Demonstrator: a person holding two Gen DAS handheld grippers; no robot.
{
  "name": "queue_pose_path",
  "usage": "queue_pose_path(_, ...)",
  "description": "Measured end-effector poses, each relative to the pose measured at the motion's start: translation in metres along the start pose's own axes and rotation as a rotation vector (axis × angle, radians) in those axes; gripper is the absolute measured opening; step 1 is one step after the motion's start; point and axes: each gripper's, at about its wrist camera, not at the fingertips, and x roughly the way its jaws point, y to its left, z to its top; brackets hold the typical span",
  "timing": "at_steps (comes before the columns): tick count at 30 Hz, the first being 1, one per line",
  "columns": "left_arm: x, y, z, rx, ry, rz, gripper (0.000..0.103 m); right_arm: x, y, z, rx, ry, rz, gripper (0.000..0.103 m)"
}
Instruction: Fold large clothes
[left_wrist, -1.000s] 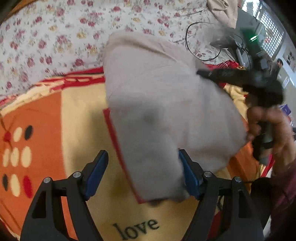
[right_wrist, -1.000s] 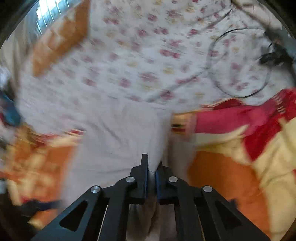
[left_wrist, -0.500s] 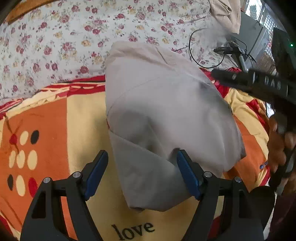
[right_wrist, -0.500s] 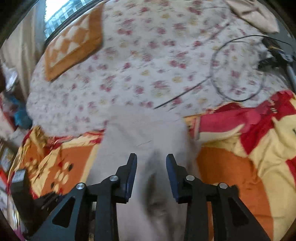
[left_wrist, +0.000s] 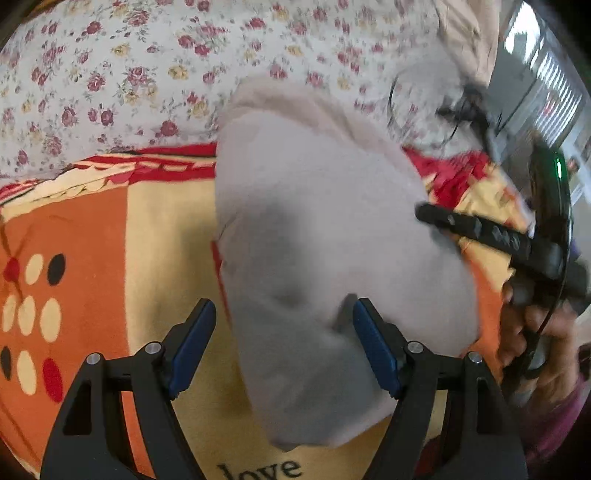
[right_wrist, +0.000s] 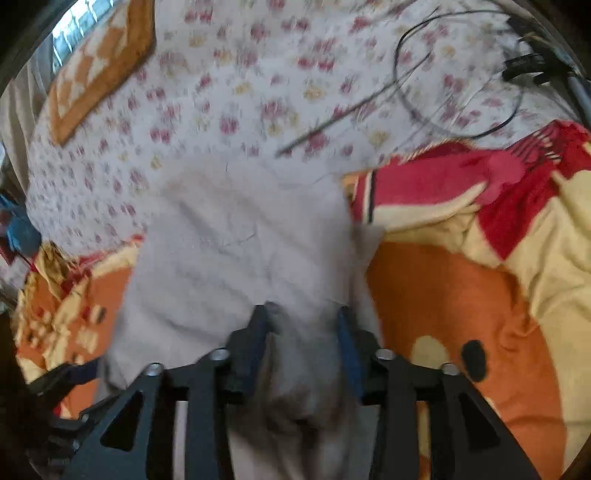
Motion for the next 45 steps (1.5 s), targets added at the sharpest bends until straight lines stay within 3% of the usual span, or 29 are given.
queue_pose_path(2, -0.002, 0.007, 0.010, -0.046, -0.022, -0.036, 0.084, -0.016, -0.010, 0.003, 0.011, -0.055, -0.003, 0.082)
queue_pose_path(3, -0.001, 0.009, 0.013, -0.058, -0.026, -0.046, 0.084, -0.021, -0.017, 0.004, 0.013, -0.082, 0.005, 0.085)
queue_pose_path(6, 0.014, 0.015, 0.023, -0.068, 0.011, -0.075, 0.084, -0.015, -0.027, 0.007, 0.022, -0.052, 0.054, 0.087)
queue_pose_path(16, 0.069, 0.033, 0.027, -0.151, 0.151, -0.192, 0.086, 0.058, -0.030, 0.009, 0.087, 0.140, 0.372, 0.091)
queue_pose_path(18, 0.069, 0.029, 0.028, -0.132, 0.133, -0.201, 0.086, 0.067, -0.030, 0.008, 0.124, 0.176, 0.415, 0.090)
queue_pose_path(19, 0.069, 0.026, 0.029, -0.109, 0.131, -0.205, 0.083, 0.069, -0.029, 0.007, 0.144, 0.180, 0.447, 0.079)
queue_pose_path(21, 0.063, 0.020, 0.029, -0.084, 0.119, -0.219, 0.071, 0.062, -0.021, 0.007, 0.135, 0.171, 0.457, 0.064)
queue_pose_path(23, 0.051, 0.017, 0.031, -0.062, 0.105, -0.243, 0.049, 0.046, -0.007, 0.008, 0.076, 0.141, 0.458, 0.046)
queue_pose_path(26, 0.018, 0.013, 0.029, -0.034, 0.079, -0.270, 0.044, 0.024, 0.006, 0.010, 0.076, 0.118, 0.536, 0.040)
queue_pose_path(31, -0.047, 0.027, 0.016, -0.003, 0.034, -0.262, 0.044, -0.012, 0.045, 0.004, 0.038, 0.101, 0.650, 0.039)
queue_pose_path(35, -0.088, 0.045, -0.009, 0.028, 0.016, -0.207, 0.044, -0.022, 0.073, -0.014, 0.040, 0.136, 0.757, 0.039)
queue_pose_path(37, -0.088, 0.054, -0.027, 0.033, 0.055, -0.137, 0.050, -0.012, 0.085, -0.030, 0.029, 0.176, 0.759, 0.045)
queue_pose_path(38, -0.079, 0.059, -0.037, 0.032, 0.079, -0.089, 0.052, -0.005, 0.087, -0.037, 0.029, 0.200, 0.730, 0.054)
queue_pose_path(40, -0.060, 0.070, -0.055, 0.017, 0.129, 0.021, 0.064, 0.016, 0.086, -0.054, 0.035, 0.261, 0.550, 0.057)
queue_pose_path(41, -0.053, 0.074, -0.063, 0.013, 0.149, 0.056, 0.070, 0.023, 0.084, -0.058, 0.041, 0.277, 0.490, 0.064)
queue_pose_path(43, -0.059, 0.076, -0.072, 0.018, 0.104, 0.095, 0.074, 0.015, 0.077, -0.061, 0.050, 0.249, 0.448, 0.069)
queue_pose_path(45, -0.069, 0.071, -0.071, 0.043, 0.070, 0.136, 0.074, -0.013, 0.082, -0.055, 0.005, 0.161, 0.380, 0.071)
